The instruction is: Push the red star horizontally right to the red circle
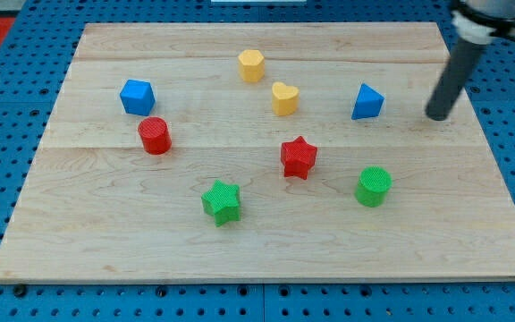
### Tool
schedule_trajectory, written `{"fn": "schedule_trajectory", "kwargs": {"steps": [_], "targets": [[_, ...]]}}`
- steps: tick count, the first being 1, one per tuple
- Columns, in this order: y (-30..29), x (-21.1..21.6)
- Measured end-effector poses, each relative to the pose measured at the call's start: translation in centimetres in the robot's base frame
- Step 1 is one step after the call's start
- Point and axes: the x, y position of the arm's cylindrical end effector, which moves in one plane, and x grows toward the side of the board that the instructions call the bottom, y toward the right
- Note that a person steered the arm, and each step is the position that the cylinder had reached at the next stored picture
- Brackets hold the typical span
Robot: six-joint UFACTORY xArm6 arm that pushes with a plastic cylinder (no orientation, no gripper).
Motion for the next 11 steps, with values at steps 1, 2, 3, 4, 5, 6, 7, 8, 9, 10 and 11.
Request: {"fn": "schedule_trajectory", "kwargs": {"steps": [1, 2, 3, 4, 5, 6, 7, 8, 9, 10, 11], "targets": [[-0.7, 2.2], [-0.1, 5.7], [-5.7, 7.0], [-8.4, 8.3], [-11.5, 8.9], [-16.1, 9.3], [-20.0, 9.4], [-22.9, 8.9], [-24.5, 7.4], [-23.6, 4.6], [-24.0, 8.3]]}}
